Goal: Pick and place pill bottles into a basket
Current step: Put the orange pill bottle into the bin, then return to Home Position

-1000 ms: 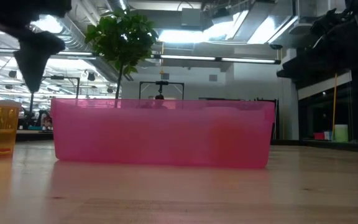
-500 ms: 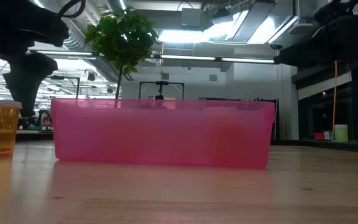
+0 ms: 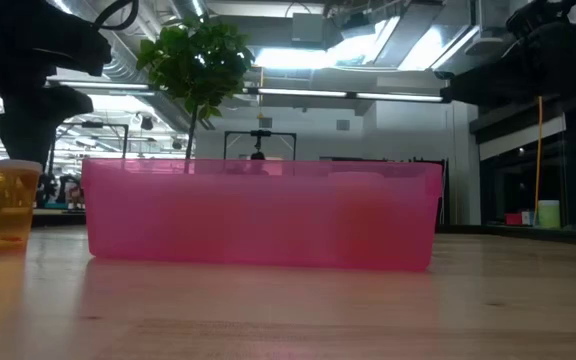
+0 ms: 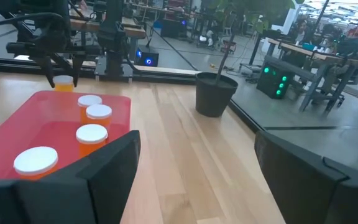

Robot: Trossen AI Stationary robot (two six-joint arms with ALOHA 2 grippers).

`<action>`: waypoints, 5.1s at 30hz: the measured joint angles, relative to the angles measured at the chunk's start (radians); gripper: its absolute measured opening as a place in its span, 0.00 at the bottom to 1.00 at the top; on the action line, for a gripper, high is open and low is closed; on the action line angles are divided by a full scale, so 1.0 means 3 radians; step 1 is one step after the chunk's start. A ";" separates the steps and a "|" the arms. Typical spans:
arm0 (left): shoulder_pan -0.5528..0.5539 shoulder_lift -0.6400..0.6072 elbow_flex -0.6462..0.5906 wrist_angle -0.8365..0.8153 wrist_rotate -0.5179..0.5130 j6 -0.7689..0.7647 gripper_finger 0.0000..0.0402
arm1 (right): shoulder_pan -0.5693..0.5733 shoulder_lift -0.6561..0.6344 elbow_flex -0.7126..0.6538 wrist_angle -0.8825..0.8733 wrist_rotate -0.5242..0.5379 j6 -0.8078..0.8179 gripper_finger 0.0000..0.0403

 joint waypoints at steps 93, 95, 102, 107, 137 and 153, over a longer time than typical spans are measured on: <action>0.1553 0.1231 0.2164 -0.0191 0.0423 0.2802 0.86 | -0.0012 0.0003 0.0004 -0.0289 -0.0024 -0.0099 0.79; 0.1554 0.1191 0.2288 -0.0354 0.0248 0.2902 0.85 | -0.0013 0.0003 0.0004 -0.0296 -0.0024 -0.0097 0.79; 0.1665 0.0891 0.2544 -0.0817 -0.0619 0.2845 0.85 | -0.0017 0.0003 0.0004 -0.0264 0.0012 -0.0064 0.79; 0.1828 0.0262 0.2543 -0.0981 -0.1102 0.2373 0.85 | -0.0017 0.0000 0.0004 -0.0116 0.0011 0.0162 0.79; 0.2201 -0.2444 0.2027 -0.0977 -0.0514 0.2322 0.74 | -0.0017 0.0000 0.0004 0.0025 0.0003 0.0361 0.79; 0.2208 -0.4676 0.0281 -0.0611 0.0971 0.1494 0.74 | -0.0017 0.0001 0.0004 0.0041 0.0002 0.0367 0.79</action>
